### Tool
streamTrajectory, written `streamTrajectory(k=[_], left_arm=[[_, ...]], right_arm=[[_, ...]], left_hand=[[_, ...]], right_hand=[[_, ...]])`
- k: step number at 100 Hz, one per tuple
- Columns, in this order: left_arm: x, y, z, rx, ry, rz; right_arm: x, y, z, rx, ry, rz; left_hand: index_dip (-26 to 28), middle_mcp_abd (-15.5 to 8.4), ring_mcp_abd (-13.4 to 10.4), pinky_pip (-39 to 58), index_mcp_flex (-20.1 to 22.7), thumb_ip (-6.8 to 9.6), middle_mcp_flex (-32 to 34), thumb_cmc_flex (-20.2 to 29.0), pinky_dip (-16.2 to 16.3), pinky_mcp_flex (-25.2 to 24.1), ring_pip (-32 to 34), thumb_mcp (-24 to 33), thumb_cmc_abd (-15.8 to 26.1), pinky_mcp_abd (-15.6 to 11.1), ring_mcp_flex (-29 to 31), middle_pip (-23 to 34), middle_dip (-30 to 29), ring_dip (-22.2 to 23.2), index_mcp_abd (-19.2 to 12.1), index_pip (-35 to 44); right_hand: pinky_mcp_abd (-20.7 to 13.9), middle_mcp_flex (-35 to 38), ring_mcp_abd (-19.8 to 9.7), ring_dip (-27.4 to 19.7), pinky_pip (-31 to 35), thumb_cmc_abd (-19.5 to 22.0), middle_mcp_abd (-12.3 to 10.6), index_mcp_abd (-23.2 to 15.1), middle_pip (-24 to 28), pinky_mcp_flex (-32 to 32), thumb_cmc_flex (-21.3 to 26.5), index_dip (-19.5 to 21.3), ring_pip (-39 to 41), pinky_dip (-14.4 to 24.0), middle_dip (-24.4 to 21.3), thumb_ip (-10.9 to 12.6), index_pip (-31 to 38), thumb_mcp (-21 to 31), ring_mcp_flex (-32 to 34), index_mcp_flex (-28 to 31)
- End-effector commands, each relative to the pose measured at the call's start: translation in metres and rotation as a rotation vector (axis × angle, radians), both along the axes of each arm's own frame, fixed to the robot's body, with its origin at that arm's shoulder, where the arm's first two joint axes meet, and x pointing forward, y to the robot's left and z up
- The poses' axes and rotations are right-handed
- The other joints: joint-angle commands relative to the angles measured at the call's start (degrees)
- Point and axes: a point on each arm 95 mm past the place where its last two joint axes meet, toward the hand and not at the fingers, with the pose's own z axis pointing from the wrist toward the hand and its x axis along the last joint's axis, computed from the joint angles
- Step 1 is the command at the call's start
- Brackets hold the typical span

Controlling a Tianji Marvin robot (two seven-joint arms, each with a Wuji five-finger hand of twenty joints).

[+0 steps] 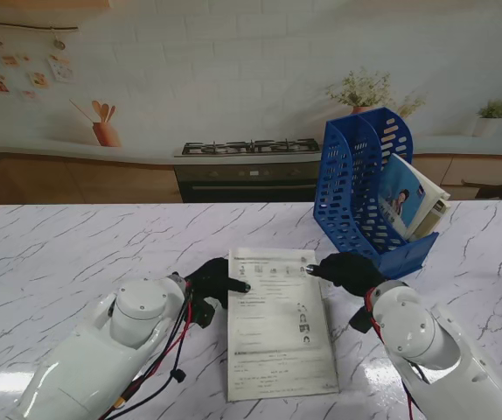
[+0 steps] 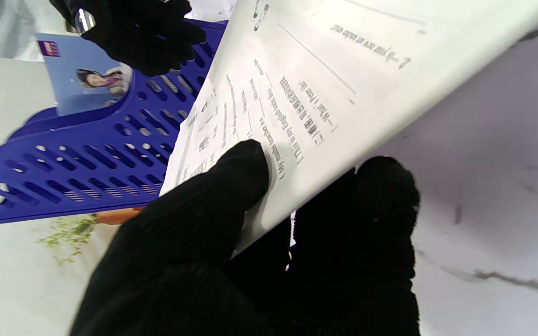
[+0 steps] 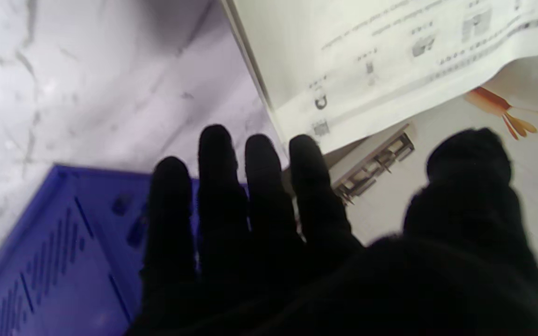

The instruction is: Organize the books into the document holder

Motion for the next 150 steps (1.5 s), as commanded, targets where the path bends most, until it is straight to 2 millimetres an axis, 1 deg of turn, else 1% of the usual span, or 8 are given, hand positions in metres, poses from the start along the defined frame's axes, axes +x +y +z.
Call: streamTrajectory(k=[1, 14, 27, 44, 59, 73, 100, 150], left_arm=[[0.004, -0.003, 0.022, -0.032, -0.075, -0.033], [0.004, -0.003, 0.041, -0.046, -0.137, -0.05], [0.002, -0.003, 0.059, -0.06, -0.185, -0.066], [0.0, -0.003, 0.077, -0.048, -0.242, -0.077], [-0.002, -0.002, 0.089, -0.042, -0.287, -0.097], [-0.005, -0.001, 0.101, -0.046, -0.327, -0.11], [-0.009, -0.001, 0.118, -0.046, -0.382, -0.141], [-0.011, -0.009, 0.144, -0.032, -0.464, -0.156]], right_arm=[[0.003, 0.006, 0.023, 0.019, -0.07, 0.012], [0.009, 0.005, 0.049, 0.031, -0.114, 0.022], [0.016, 0.006, 0.069, -0.009, -0.177, 0.041], [0.025, 0.008, 0.089, -0.059, -0.253, 0.064], [0.035, 0.009, 0.106, -0.073, -0.3, 0.082], [0.046, 0.008, 0.119, -0.061, -0.324, 0.096], [0.062, 0.008, 0.131, -0.062, -0.333, 0.119], [0.073, 0.024, 0.138, -0.036, -0.299, 0.33]], left_hand=[[5.1, -4.4, 1.3, 4.6, 5.3, 0.69, 1.8, 5.9, 0.6, 0.2, 3.1, 8.8, 1.5, -2.8, 2.8, 0.5, 1.4, 2.1, -12.7, 9.2], [6.3, -4.5, 1.1, 4.9, 4.8, 0.53, 1.8, 6.1, 1.0, -0.5, 3.2, 8.8, 1.8, -2.7, 2.8, 0.3, 2.4, 2.8, -12.5, 9.3], [6.9, -4.4, 1.2, 5.3, 4.7, 0.45, 1.9, 6.2, 1.4, -0.9, 3.3, 8.7, 2.0, -2.6, 2.8, 0.1, 3.0, 3.3, -12.4, 9.2], [7.5, -4.5, 1.2, 5.3, 4.7, 0.39, 1.9, 6.4, 1.7, -1.0, 3.2, 8.4, 2.2, -2.5, 2.7, -0.1, 3.5, 3.8, -12.4, 9.2], [8.0, -4.7, 1.1, 5.2, 4.6, 0.37, 1.9, 6.4, 1.9, -1.1, 3.1, 8.3, 2.5, -2.5, 2.7, -0.2, 3.9, 4.2, -12.6, 9.2], [8.5, -4.6, 0.9, 5.1, 4.6, 0.37, 1.9, 6.5, 2.0, -1.2, 2.9, 8.1, 2.6, -2.6, 2.8, -0.4, 4.1, 4.4, -12.6, 9.2], [9.1, -4.7, 0.8, 5.0, 4.5, 0.45, 2.0, 6.5, 2.1, -1.2, 2.8, 8.1, 2.9, -2.7, 2.7, -0.4, 4.5, 4.7, -12.7, 9.2], [10.1, -4.6, 0.6, 4.7, 4.3, 0.52, 1.9, 6.5, 2.2, -1.3, 2.8, 7.9, 3.2, -3.1, 2.8, -0.6, 5.2, 5.2, -12.6, 9.0]], right_hand=[[11.8, -2.7, -1.3, 1.3, -2.4, -0.1, -2.1, -4.1, -1.1, -2.2, 3.4, 1.6, -1.7, 2.1, 1.4, 2.8, -0.8, -0.1, -2.2, -2.6], [11.6, -5.9, -1.7, 0.9, -8.2, -1.0, -3.5, -6.5, -2.9, -6.6, 5.8, 2.2, -4.6, 2.4, 1.8, 2.9, -0.8, -0.6, -6.1, -4.8], [11.6, -7.1, -2.2, 0.8, -11.7, -2.2, -4.0, -7.0, -4.4, -7.8, 3.8, 2.2, -6.3, 3.0, 1.7, 2.8, -0.9, -1.1, -7.3, -5.1], [11.8, -7.4, -2.5, 0.7, -12.9, -3.7, -5.3, -7.3, -5.5, -8.1, 2.1, 1.8, -7.1, 3.3, 1.4, 2.7, -1.3, -1.3, -7.5, -5.0], [11.9, -6.6, -3.2, 0.5, -13.9, -4.2, -5.0, -7.4, -6.3, -8.2, 1.4, 1.5, -7.6, 3.2, 0.8, 2.7, -1.4, -1.0, -7.4, -4.8], [11.9, -5.9, -3.8, 0.3, -15.2, -5.2, -5.8, -9.6, -7.0, -8.7, 1.1, 1.3, -8.1, 3.0, 0.5, 2.7, -1.3, -0.8, -7.6, -4.6], [11.6, -5.8, -5.2, -0.6, -19.1, -7.3, -9.4, -13.6, -8.9, -10.9, 0.2, 0.9, -9.9, 2.1, 0.0, 2.7, -0.7, -0.6, -9.5, -4.7], [12.0, 0.1, -6.7, 0.7, -19.3, -8.4, -10.7, -13.8, -7.0, -8.5, -3.0, 2.8, -7.3, 3.2, 2.0, 2.7, 3.0, -0.3, -4.5, -1.1]])
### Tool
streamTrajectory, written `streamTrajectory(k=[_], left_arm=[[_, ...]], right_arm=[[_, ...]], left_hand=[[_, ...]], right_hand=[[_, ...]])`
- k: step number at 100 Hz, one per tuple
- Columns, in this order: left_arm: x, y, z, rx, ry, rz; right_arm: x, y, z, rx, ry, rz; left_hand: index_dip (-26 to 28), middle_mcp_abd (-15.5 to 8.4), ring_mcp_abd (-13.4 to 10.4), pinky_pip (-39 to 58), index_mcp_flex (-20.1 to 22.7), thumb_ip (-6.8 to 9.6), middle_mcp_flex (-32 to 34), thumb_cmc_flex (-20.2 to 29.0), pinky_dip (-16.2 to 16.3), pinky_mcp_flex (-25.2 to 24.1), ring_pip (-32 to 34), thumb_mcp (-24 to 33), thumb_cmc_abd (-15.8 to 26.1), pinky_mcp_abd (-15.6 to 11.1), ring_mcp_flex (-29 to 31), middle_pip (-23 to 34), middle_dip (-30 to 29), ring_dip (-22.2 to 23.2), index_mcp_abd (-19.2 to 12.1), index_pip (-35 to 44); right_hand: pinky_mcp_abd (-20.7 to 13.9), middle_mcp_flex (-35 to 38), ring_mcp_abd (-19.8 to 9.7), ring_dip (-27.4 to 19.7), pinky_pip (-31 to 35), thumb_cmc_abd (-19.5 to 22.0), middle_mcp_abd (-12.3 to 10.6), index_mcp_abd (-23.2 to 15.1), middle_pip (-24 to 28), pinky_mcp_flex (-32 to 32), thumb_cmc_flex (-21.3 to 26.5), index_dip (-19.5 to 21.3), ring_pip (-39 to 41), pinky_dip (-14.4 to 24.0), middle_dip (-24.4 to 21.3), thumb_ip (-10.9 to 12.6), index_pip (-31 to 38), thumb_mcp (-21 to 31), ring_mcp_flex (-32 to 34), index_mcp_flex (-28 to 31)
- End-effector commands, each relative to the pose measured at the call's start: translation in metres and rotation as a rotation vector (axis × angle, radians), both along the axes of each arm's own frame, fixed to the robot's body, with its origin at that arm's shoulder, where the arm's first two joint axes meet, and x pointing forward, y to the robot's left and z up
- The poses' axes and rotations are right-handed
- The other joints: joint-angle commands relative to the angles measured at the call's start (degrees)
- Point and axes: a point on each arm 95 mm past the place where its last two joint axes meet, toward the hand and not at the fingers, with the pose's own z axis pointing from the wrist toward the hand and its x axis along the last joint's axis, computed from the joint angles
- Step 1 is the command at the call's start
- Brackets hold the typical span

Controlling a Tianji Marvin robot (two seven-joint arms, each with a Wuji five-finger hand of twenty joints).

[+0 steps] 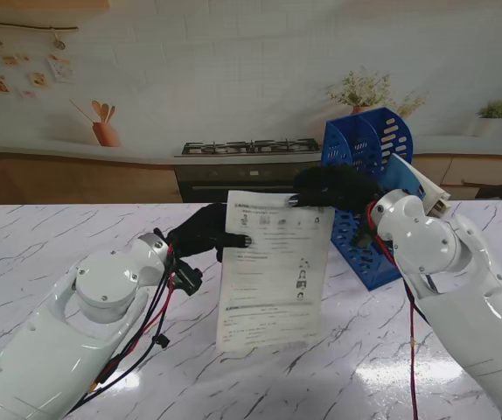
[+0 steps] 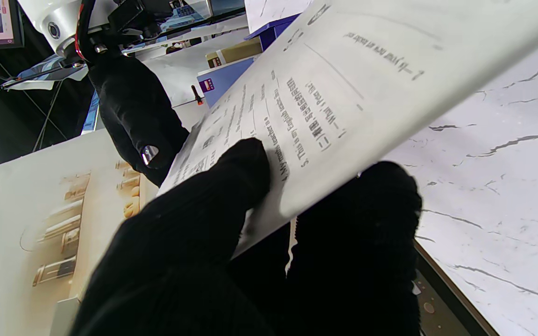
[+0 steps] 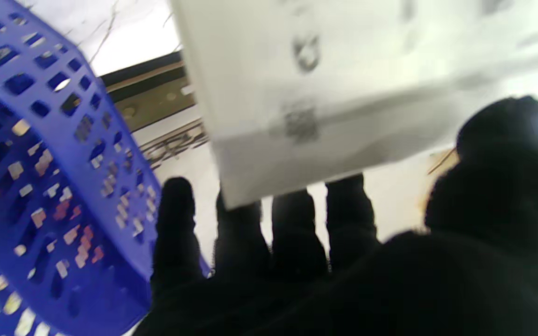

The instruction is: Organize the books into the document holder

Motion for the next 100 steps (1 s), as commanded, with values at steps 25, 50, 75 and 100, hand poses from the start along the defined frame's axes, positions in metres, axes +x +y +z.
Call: streamTrajectory(k=[25, 50, 75, 100], left_arm=[[-0.001, -0.009, 0.017, -0.018, -0.053, -0.018], [0.001, -0.011, 0.015, -0.032, -0.047, 0.017], [0.007, -0.016, 0.01, -0.049, -0.051, 0.035], [0.018, -0.017, 0.003, -0.077, -0.026, 0.055]], right_arm=[[-0.001, 0.002, -0.001, 0.018, 0.02, 0.084], [-0.002, 0.002, -0.012, 0.106, 0.084, 0.098], [-0.001, 0.003, -0.018, 0.165, 0.137, 0.152], [-0.004, 0.001, -0.026, 0.209, 0.139, 0.215]], left_hand=[[5.8, -4.0, -0.1, 3.5, 3.9, 1.12, 1.5, 6.4, 0.6, -0.3, 2.9, 7.8, 3.3, -4.2, 3.1, -0.6, 1.0, 2.2, -11.9, 8.9], [6.1, -3.9, -0.2, 3.4, 3.8, 1.13, 1.4, 6.3, 0.5, -0.1, 2.8, 8.1, 3.3, -4.2, 3.3, -0.6, 1.0, 2.2, -11.9, 8.9], [6.3, -3.9, -0.2, 3.4, 3.8, 1.1, 1.4, 6.2, 0.5, 0.0, 2.7, 8.2, 3.3, -4.3, 3.3, -0.6, 0.9, 2.1, -11.9, 8.8], [6.3, -3.8, 0.2, 3.2, 3.7, 0.98, 1.1, 6.4, 0.4, -0.3, 2.5, 7.7, 3.5, -4.1, 2.9, -0.8, 0.7, 2.0, -11.8, 8.4]], right_hand=[[11.1, 7.6, -3.0, 6.0, 8.8, -1.5, -1.6, -1.7, 7.8, 7.7, 1.2, 6.6, 8.8, 5.7, 7.0, 3.0, 5.8, 4.2, 11.0, 6.4], [9.9, 11.2, -3.4, 9.0, 15.8, 0.3, -1.9, -6.7, 14.5, 11.8, 18.8, -3.0, 15.4, 5.3, 11.3, 1.4, 26.9, 5.4, 15.3, 3.7], [6.5, 11.9, -4.9, 14.5, 31.8, -0.1, -0.9, -7.4, 24.9, 22.5, 8.9, 11.6, 31.6, 11.3, 21.9, -4.4, 28.3, 47.8, 21.1, 4.9], [-3.6, 13.2, -10.9, 19.1, 55.1, 8.1, -4.2, -7.4, 43.4, 51.7, 12.1, 30.1, 52.4, 8.9, 23.0, 0.3, 29.8, 42.7, 31.8, 2.0]])
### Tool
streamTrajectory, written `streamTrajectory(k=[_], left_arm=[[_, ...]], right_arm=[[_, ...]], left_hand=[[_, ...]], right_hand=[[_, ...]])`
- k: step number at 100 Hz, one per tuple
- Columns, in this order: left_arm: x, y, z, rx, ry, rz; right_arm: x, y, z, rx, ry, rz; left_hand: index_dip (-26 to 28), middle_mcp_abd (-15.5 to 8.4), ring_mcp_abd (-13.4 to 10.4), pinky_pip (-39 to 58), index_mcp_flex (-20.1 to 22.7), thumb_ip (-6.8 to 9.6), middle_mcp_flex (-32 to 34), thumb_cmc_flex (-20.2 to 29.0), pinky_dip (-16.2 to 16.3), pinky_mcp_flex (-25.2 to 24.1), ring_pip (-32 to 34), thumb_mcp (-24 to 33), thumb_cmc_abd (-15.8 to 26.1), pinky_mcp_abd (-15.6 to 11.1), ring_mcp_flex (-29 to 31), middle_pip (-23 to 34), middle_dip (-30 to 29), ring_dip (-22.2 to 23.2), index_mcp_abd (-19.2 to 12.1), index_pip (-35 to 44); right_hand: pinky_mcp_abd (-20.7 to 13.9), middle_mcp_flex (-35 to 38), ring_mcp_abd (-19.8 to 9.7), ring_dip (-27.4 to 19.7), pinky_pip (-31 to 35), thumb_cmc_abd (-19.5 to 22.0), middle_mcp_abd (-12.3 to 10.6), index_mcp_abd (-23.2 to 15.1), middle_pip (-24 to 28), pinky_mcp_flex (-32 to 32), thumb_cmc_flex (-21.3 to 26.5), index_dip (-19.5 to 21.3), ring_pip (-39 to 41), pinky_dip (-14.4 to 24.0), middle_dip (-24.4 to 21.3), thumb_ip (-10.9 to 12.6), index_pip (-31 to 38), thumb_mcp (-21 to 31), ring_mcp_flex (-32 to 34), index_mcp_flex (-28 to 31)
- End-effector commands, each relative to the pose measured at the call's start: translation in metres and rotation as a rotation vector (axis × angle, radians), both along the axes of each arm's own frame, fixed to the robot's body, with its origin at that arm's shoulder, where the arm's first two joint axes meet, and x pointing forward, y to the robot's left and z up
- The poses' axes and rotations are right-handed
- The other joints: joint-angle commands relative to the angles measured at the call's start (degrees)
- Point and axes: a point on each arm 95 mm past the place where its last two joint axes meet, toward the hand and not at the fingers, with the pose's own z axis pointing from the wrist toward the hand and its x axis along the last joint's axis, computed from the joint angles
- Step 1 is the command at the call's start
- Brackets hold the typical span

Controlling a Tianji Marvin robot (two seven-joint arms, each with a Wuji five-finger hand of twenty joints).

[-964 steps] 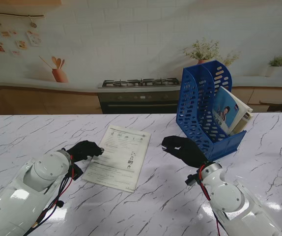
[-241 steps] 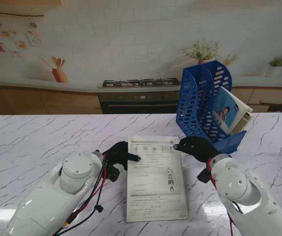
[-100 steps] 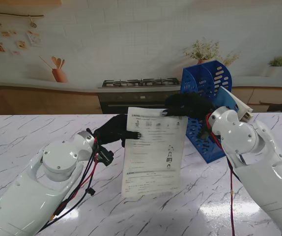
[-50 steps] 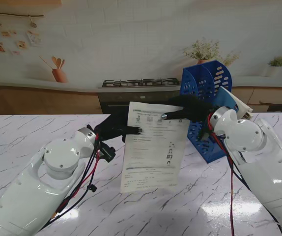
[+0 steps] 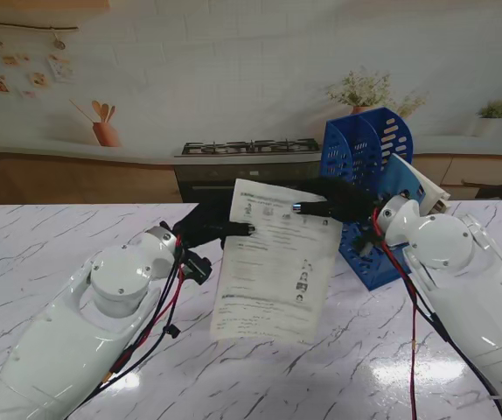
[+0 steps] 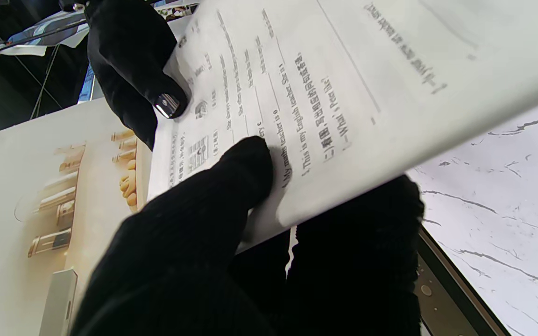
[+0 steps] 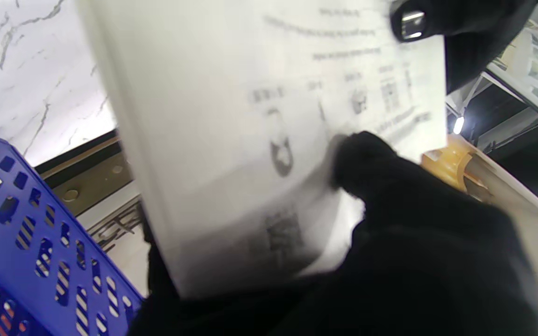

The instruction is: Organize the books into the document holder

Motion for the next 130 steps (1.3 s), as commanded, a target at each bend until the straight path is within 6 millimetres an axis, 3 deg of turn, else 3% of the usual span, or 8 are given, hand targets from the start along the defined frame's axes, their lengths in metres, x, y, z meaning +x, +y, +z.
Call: streamTrajectory(k=[1, 8, 20, 42, 51, 63, 75, 130], left_arm=[[0.003, -0.008, 0.005, -0.038, -0.017, -0.028], [0.006, -0.008, 0.003, -0.04, -0.01, -0.024], [0.011, -0.007, 0.0, -0.046, 0.008, -0.024], [0.016, -0.007, -0.005, -0.058, 0.032, -0.045], [0.016, -0.006, -0.007, -0.05, 0.024, -0.054], [0.016, -0.002, -0.01, -0.018, -0.001, -0.043], [0.015, 0.006, -0.014, 0.011, -0.005, -0.025], [0.007, 0.043, -0.043, 0.105, 0.051, 0.031]], right_arm=[[-0.006, 0.007, -0.009, 0.022, 0.001, 0.006], [-0.008, 0.006, -0.011, 0.027, -0.017, -0.005], [-0.013, 0.006, -0.012, 0.024, -0.063, -0.045], [-0.027, 0.004, -0.004, -0.014, -0.15, -0.125], [-0.031, 0.003, 0.003, -0.01, -0.189, -0.16], [-0.037, -0.001, 0.015, -0.011, -0.231, -0.197], [-0.043, -0.006, 0.028, -0.015, -0.272, -0.238], [-0.069, -0.037, 0.094, -0.122, -0.431, -0.424]], left_hand=[[4.9, -3.8, -0.3, 1.6, 3.1, 0.98, 0.8, 6.4, -0.5, -0.2, 2.4, 7.3, 3.5, -4.5, 2.9, -0.8, 0.3, -0.4, -11.7, 8.2], [4.9, -3.6, -0.3, 1.6, 3.1, 0.98, 0.8, 6.5, -0.5, -0.3, 2.4, 7.1, 3.4, -4.5, 2.8, -0.9, 0.2, -0.4, -11.7, 8.2], [4.2, -2.9, 0.2, 2.2, 2.8, 1.01, 0.3, 7.2, 0.1, -1.3, 2.7, 5.7, 3.5, -4.1, 2.1, -1.5, -0.3, -0.2, -11.2, 7.2], [-8.1, 0.5, 1.7, 3.3, 1.0, 2.88, -1.1, 7.7, 4.6, -6.5, 2.5, -1.0, 4.7, -1.7, -2.0, -5.0, -7.4, -2.2, -7.9, 1.7], [-13.8, 0.7, 4.1, 0.8, -0.5, 3.35, -2.9, 4.9, 9.6, -15.4, -1.7, -6.2, 4.8, 2.8, -7.9, -8.5, -11.6, -5.5, -7.4, -2.7], [-15.4, 1.1, 4.9, -8.2, -2.3, 3.97, -11.6, 0.2, 15.0, -26.7, -9.0, -12.6, 5.5, 6.4, -15.5, -3.5, -21.5, -11.2, -6.4, -11.5], [-15.6, 1.0, 5.6, -13.8, -2.7, 4.3, -15.5, -4.4, 14.1, -33.2, -14.2, -14.4, 7.7, 7.8, -20.1, -3.6, -29.4, -14.0, -6.0, -17.9], [-13.1, 0.7, 4.2, -26.7, -3.5, 5.8, -18.4, -11.6, 7.0, -44.6, -23.9, -10.6, 6.8, 6.8, -27.0, -4.1, -28.4, -18.7, -5.6, -21.6]], right_hand=[[-4.7, 1.0, -5.7, 4.0, 8.9, 7.6, -3.2, -10.5, 6.1, 9.3, 5.6, 5.8, 9.6, -2.4, 2.3, 5.4, 5.6, 2.1, 6.5, 1.2], [-8.8, 1.7, -9.6, 6.8, 13.9, 7.6, -3.4, -10.5, 9.2, 16.3, 5.9, 6.5, 17.0, -5.6, 3.4, 5.7, 6.7, 1.7, 8.4, 1.5], [-17.6, 4.9, -16.7, 14.1, 22.2, 5.8, -3.6, -10.8, 13.6, 18.7, 4.3, 6.7, 30.9, 3.5, 5.1, 5.5, 9.0, 4.3, 8.4, 3.1], [-19.4, 6.5, -17.7, 17.6, 22.2, 6.3, -4.2, -10.7, 16.9, 19.5, 4.0, 7.8, 35.3, 11.8, 6.1, 5.9, 11.2, 4.3, 8.5, 3.6], [-19.7, 7.0, -18.1, 18.2, 22.2, 6.4, -4.5, -10.9, 17.4, 19.6, 4.1, 8.0, 35.7, 12.9, 6.2, 6.0, 11.7, 4.0, 8.5, 3.8], [-19.8, 7.4, -18.3, 18.8, 22.2, 7.0, -5.0, -11.1, 18.3, 19.6, 4.2, 8.2, 36.3, 14.1, 6.6, 6.1, 12.2, 3.5, 8.5, 3.7], [-19.8, 7.7, -18.3, 19.3, 22.2, 7.4, -5.3, -11.2, 18.8, 19.7, 4.5, 8.3, 36.5, 15.0, 6.9, 6.4, 12.7, 2.8, 8.5, 3.7], [-20.1, 7.8, -18.8, 19.9, 22.2, 8.1, -6.4, -11.8, 18.6, 19.8, 4.3, 7.9, 36.5, 15.8, 7.4, 6.8, 12.5, 2.0, 8.5, 3.2]])
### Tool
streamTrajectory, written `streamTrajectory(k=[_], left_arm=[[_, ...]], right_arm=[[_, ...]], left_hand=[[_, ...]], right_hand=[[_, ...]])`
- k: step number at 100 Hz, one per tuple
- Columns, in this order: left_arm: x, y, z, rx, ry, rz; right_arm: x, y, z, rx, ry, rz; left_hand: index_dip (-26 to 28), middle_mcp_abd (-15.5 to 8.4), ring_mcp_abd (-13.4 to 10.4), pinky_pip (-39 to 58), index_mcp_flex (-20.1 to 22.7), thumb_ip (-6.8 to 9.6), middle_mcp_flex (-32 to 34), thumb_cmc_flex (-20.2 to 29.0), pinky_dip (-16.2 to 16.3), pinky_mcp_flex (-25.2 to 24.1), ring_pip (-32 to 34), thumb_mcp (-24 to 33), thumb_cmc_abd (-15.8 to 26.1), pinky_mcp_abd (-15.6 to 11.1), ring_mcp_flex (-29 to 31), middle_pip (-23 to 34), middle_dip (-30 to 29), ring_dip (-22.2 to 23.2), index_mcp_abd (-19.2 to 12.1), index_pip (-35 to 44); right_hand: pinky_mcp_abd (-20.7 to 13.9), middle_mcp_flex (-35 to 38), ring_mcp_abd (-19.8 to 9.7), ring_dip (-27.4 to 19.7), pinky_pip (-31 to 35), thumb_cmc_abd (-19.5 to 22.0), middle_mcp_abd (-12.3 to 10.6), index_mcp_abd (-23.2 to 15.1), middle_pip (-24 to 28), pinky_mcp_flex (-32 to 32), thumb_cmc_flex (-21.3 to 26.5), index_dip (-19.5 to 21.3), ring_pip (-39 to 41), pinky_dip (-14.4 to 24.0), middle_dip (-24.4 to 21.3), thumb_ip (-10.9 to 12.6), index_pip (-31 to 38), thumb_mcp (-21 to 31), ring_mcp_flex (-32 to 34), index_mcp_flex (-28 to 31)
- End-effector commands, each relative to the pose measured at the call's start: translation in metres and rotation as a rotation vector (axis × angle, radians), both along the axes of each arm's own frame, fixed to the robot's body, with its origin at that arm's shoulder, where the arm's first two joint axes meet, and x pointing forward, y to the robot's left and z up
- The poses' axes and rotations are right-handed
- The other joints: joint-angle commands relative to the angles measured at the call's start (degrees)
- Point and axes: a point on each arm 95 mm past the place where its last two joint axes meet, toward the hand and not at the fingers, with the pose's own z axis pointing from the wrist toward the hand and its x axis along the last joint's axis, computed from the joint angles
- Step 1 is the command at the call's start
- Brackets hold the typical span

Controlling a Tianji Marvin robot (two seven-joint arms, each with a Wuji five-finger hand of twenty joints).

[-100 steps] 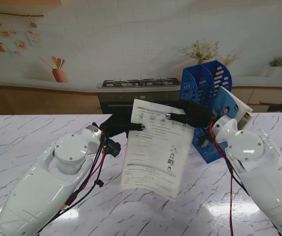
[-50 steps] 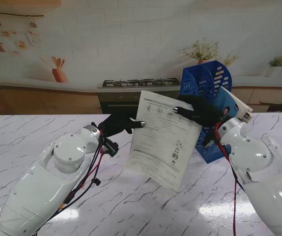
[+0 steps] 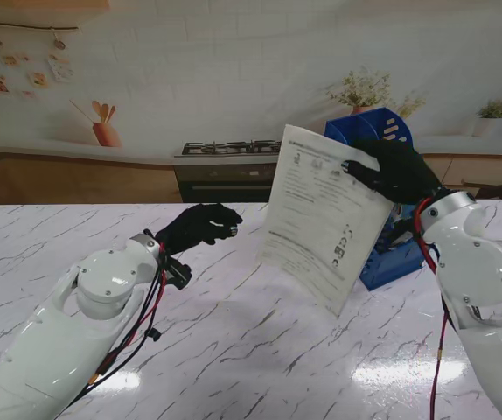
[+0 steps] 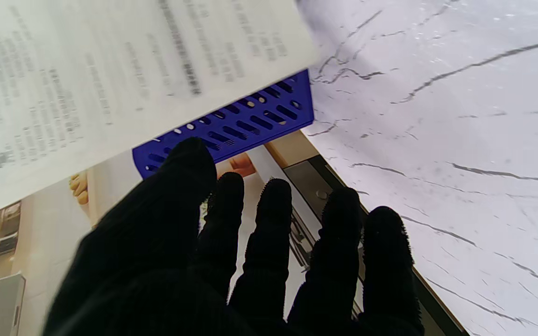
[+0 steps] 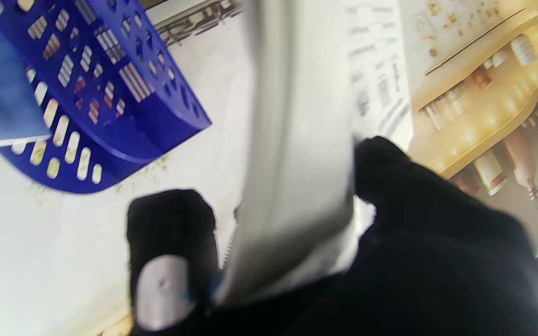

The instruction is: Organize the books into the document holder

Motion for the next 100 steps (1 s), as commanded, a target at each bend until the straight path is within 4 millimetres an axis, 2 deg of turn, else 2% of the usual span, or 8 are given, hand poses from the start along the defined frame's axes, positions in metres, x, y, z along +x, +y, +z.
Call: streamTrajectory(k=[1, 37, 44, 100], left_arm=[[-0.003, 0.004, -0.012, 0.001, 0.017, -0.01], [-0.01, 0.015, -0.04, -0.029, 0.091, 0.004], [-0.011, 0.017, -0.044, -0.03, 0.097, 0.007], [-0.014, 0.029, -0.058, 0.007, 0.149, 0.016]], right_arm=[[-0.007, -0.002, 0.015, -0.006, -0.036, -0.015], [-0.015, -0.038, 0.047, -0.09, -0.061, -0.167], [-0.017, -0.045, 0.05, -0.102, -0.067, -0.193], [-0.034, -0.083, 0.072, -0.191, -0.077, -0.339]], left_hand=[[1.1, -0.8, -1.8, -2.0, -1.7, 1.33, -1.2, -1.2, -0.9, -1.0, -0.5, 0.9, 0.1, -1.0, -1.3, 0.3, 0.4, 0.2, -1.2, 1.1], [1.6, -1.5, -2.4, -4.4, -1.6, 1.16, -1.7, -1.2, -2.4, -3.1, -2.0, 1.6, -0.6, -2.2, -2.6, -1.0, -0.7, -0.4, -1.9, 1.3], [1.9, -1.7, -2.4, -4.0, -1.4, 0.91, 0.0, -1.1, -2.3, -2.7, -1.4, 1.9, -1.0, -2.0, -1.5, 0.8, 0.3, 0.0, -1.7, 1.8], [2.4, -1.8, -2.4, -3.7, -1.1, 0.14, 0.5, -0.5, -2.4, -2.9, -0.9, 1.6, -1.7, -2.1, -1.3, 1.5, 1.2, 0.4, -2.2, 2.6]], right_hand=[[-20.1, 3.3, -8.7, 3.1, 16.1, 7.1, -2.1, -11.8, 3.8, 3.2, 5.0, 4.6, 6.7, 1.1, 1.2, 6.0, 11.0, 3.8, 2.6, 2.9], [-20.1, 2.4, -8.7, 3.2, 16.1, 7.7, -2.3, -11.6, 3.5, 3.2, 5.3, 5.0, 6.6, 1.2, 1.7, 6.6, 10.7, 2.8, 2.6, 2.0], [-20.1, 2.4, -8.7, 3.2, 16.1, 7.6, -2.2, -11.5, 3.6, 3.2, 5.4, 5.1, 6.6, 1.2, 1.9, 6.7, 10.7, 2.7, 2.6, 2.0], [-19.9, 3.3, -8.6, 3.2, 16.1, 7.3, -2.1, -12.2, 3.5, 3.3, 5.1, 5.1, 6.7, 1.3, 2.6, 6.6, 10.4, 2.9, 2.7, 3.4]])
